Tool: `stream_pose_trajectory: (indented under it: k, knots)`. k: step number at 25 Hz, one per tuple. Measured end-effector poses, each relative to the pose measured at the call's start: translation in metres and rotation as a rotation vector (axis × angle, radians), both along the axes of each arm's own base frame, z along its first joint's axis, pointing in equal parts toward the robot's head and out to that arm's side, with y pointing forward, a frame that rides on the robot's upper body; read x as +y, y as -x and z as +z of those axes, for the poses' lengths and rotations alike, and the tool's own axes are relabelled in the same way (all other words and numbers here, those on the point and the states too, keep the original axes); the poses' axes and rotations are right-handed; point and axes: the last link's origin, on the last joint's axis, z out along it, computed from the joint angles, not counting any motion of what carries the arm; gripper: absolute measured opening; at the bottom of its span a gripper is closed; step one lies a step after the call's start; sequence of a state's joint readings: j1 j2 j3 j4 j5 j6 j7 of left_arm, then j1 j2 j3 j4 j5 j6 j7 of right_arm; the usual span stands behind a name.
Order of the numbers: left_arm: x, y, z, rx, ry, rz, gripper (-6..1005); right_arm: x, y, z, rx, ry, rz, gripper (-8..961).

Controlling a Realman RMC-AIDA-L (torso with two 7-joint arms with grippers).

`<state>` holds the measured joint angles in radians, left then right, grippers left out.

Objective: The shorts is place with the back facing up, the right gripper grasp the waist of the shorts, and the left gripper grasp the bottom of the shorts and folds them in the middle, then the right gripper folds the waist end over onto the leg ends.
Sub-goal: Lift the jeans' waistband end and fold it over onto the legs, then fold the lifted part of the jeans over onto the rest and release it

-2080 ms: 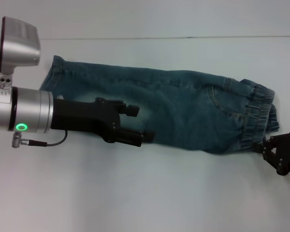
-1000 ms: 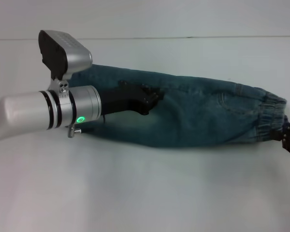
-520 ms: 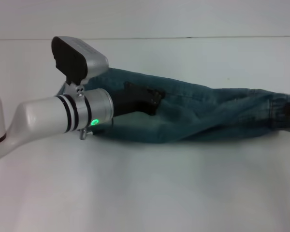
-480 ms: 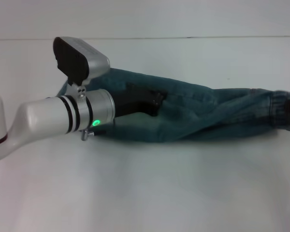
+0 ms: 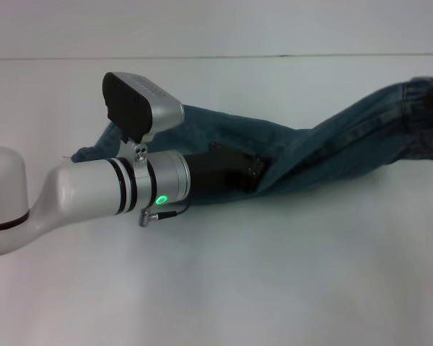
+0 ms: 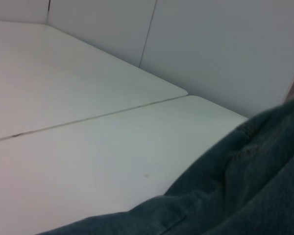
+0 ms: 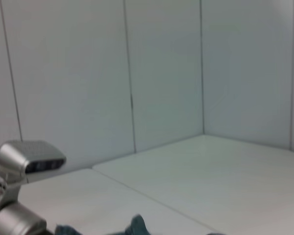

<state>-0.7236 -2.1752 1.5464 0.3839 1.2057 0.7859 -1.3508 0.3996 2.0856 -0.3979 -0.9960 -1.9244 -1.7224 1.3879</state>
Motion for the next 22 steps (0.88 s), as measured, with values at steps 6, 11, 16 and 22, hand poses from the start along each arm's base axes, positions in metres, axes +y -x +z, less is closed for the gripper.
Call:
stream_pose_trajectory:
  k: [6,11,16,22]
  knots:
    - [-0.006,-0.005,-0.006,-0.024,0.023,0.004,0,0.024,0.026,-0.006,0.029,0.013,0.073,48]
    - [-0.014,-0.009,-0.014,-0.036,0.056,-0.001,0,0.044,0.047,-0.02,0.029,0.044,0.121,49]
    - [-0.017,-0.004,-0.017,-0.028,0.044,0.029,1,0.057,0.059,-0.03,0.004,0.062,0.134,49]
    - [-0.012,0.02,0.005,-0.11,-0.077,0.143,1,0.069,0.067,-0.037,-0.04,0.06,0.14,50]
